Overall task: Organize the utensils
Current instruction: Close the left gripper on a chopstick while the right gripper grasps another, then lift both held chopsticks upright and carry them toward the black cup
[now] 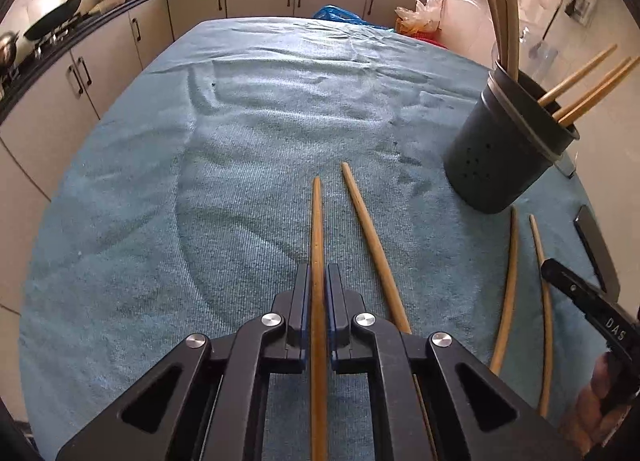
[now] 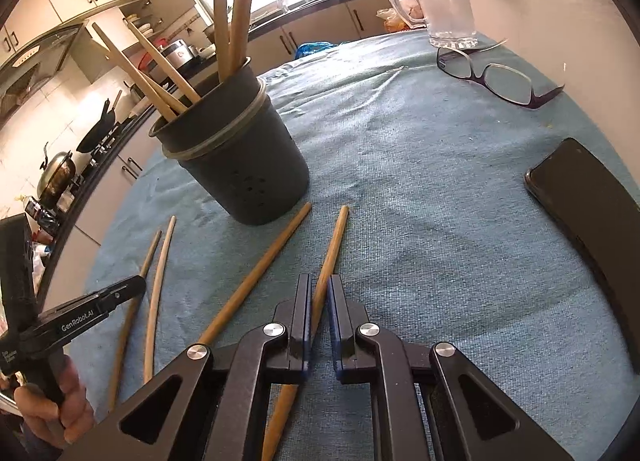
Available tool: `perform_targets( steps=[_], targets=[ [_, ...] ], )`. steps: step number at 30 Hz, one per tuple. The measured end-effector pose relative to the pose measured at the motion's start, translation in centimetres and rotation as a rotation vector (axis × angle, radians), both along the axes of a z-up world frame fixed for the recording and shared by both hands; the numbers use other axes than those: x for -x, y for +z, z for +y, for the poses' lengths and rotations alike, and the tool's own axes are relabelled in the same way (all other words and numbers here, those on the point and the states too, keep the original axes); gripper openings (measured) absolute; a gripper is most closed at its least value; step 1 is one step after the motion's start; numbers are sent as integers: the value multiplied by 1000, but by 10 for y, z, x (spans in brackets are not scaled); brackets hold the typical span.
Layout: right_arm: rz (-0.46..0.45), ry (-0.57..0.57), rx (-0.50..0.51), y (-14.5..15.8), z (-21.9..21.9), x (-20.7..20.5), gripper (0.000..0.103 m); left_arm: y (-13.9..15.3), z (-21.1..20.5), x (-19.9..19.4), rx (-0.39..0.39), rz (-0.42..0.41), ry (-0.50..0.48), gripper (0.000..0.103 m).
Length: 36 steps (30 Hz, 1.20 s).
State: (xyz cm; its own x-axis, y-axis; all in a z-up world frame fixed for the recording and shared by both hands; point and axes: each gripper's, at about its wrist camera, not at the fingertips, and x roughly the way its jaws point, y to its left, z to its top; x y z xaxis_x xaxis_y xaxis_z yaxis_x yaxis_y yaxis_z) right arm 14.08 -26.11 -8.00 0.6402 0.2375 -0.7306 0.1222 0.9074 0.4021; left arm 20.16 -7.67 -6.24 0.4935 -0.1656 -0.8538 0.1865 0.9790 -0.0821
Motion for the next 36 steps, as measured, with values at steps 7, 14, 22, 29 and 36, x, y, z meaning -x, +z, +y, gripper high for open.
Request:
perform_targets(
  steps=[7,14,22,29,36],
  targets=[
    [-2,4,51,1,8,-2,9,-1,-7,-3,-35,-24,-2,7],
    [-37,7,9,4,3,2,7,8,9,7,86,-43,4,6],
    [-200,3,-15,31,1,23,1,47,20,26,163,-147,13,6],
    [-207,4,-5,40,4,30,2,69,26,39,178,-193,-4,6],
    [-55,24,112,38,0,12,25,69,28,39,198,-189,-1,6]
  ],
)
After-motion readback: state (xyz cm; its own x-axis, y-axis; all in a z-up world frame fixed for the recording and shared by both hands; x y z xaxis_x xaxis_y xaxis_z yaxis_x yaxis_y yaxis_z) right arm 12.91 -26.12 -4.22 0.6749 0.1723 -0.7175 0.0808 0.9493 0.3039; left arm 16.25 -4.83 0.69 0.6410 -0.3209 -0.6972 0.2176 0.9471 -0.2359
